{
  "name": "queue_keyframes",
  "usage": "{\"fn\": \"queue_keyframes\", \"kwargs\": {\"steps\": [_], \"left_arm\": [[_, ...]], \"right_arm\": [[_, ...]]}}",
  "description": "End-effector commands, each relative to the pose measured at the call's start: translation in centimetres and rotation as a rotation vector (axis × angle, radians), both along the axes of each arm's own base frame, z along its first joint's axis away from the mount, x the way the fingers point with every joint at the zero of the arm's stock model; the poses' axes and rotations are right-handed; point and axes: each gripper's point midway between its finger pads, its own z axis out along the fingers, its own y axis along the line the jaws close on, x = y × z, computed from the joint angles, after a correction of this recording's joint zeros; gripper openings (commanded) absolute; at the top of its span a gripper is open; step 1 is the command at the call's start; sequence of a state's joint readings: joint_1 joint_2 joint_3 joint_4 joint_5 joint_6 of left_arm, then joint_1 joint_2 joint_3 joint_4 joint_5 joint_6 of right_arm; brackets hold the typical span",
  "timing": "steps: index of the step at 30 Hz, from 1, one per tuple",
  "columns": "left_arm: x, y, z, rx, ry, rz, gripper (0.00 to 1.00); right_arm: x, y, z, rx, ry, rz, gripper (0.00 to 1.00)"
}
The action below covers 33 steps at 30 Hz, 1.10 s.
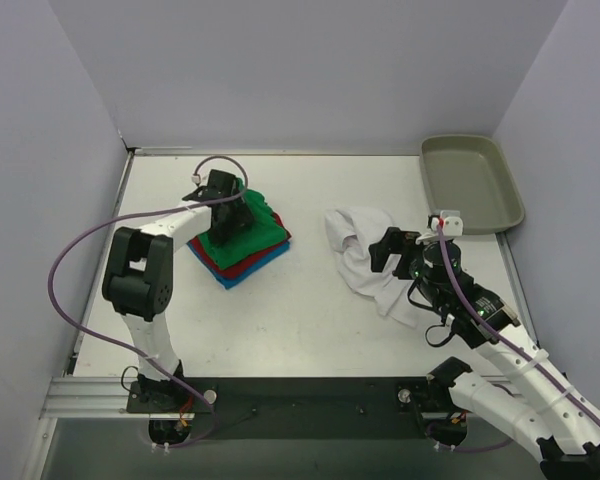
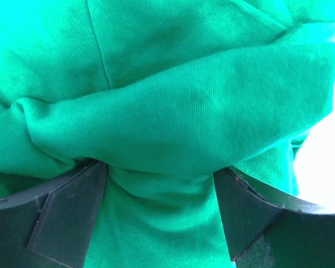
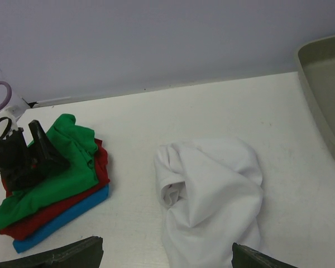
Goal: Fold and stack the t-shirts
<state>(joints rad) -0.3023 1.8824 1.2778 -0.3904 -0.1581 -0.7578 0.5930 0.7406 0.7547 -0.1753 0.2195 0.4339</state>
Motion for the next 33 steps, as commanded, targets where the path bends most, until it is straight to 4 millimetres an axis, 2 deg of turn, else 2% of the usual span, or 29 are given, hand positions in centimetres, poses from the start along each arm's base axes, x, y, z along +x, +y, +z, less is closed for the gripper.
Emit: {"fn": "queue_keyframes", "kwargs": {"steps": [1, 2, 3, 6, 7, 8, 9, 10, 11, 12, 13, 14, 15, 18, 19, 23, 26, 33], "left_arm": [[-2.4, 5.6, -6.4, 0.066, 0.271, 0.095, 0.87], [-1.3, 5.5, -6.5, 0.035, 0.269, 0.107, 0.87], [-0.6, 6.3, -6.6, 0.003, 0.269, 0.15, 0.86], [2.2, 6.4, -6.7, -0.082, 0.258, 0.178, 0.84], [2.8, 6.5, -6.8, -0.083, 0.264, 0.187, 0.83], [3.0, 6.8, -8.1, -0.072, 0.296, 0.198, 0.83], [5.0, 6.9, -6.8, -0.072, 0.265, 0.202, 0.83], [5.5, 7.0, -7.0, -0.063, 0.273, 0.205, 0.83], [5.9, 7.1, -8.0, -0.055, 0.291, 0.208, 0.83], [7.4, 7.0, -7.1, -0.063, 0.268, 0.21, 0.78], [8.3, 7.2, -6.9, -0.068, 0.255, 0.214, 0.78], [8.5, 7.4, -7.9, -0.072, 0.279, 0.226, 0.78], [8.5, 7.6, -7.6, -0.077, 0.298, 0.249, 0.77], [10.8, 8.1, -5.9, -0.093, 0.226, 0.262, 0.76], [12.1, 8.7, -4.7, -0.112, 0.193, 0.279, 0.77], [13.6, 10.2, -5.5, -0.173, 0.209, 0.345, 0.76], [13.9, 13.4, -6.5, -0.217, 0.223, 0.427, 0.76], [14.2, 18.0, -7.8, -0.237, 0.22, 0.508, 0.76]], "right_arm": [[-0.5, 0.2, 0.4, 0.041, -0.024, 0.007, 1.0], [-0.7, 0.0, 0.5, 0.045, -0.027, 0.006, 1.0], [-0.9, 0.0, 0.5, 0.046, -0.027, 0.006, 1.0], [-1.3, -0.3, 0.7, 0.05, -0.029, 0.007, 1.0], [-1.4, -0.4, 0.7, 0.05, -0.029, 0.005, 1.0], [-1.5, -0.4, 0.9, 0.053, -0.031, 0.005, 1.0], [-1.7, -0.5, 0.9, 0.054, -0.032, 0.008, 1.0], [-1.7, -0.5, 0.9, 0.053, -0.031, 0.006, 1.0], [-1.8, -0.6, 1.1, 0.05, -0.032, 0.009, 1.0], [-1.9, -0.6, 1.2, 0.054, -0.033, 0.009, 1.0], [-1.9, -0.5, 1.3, 0.055, -0.032, 0.01, 1.0], [-2.0, -0.5, 1.5, 0.057, -0.031, 0.011, 1.0], [-2.1, -0.5, 1.5, 0.056, -0.03, 0.016, 1.0], [-2.3, -0.4, 1.5, 0.051, -0.021, 0.023, 1.0], [-2.3, -0.5, 1.3, 0.044, -0.015, 0.021, 1.0], [-2.4, -0.4, 1.8, 0.042, -0.019, 0.029, 1.0], [-2.5, -0.3, 2.2, 0.038, -0.016, 0.039, 1.0], [-2.5, -0.1, 2.1, 0.035, -0.009, 0.047, 1.0]]}}
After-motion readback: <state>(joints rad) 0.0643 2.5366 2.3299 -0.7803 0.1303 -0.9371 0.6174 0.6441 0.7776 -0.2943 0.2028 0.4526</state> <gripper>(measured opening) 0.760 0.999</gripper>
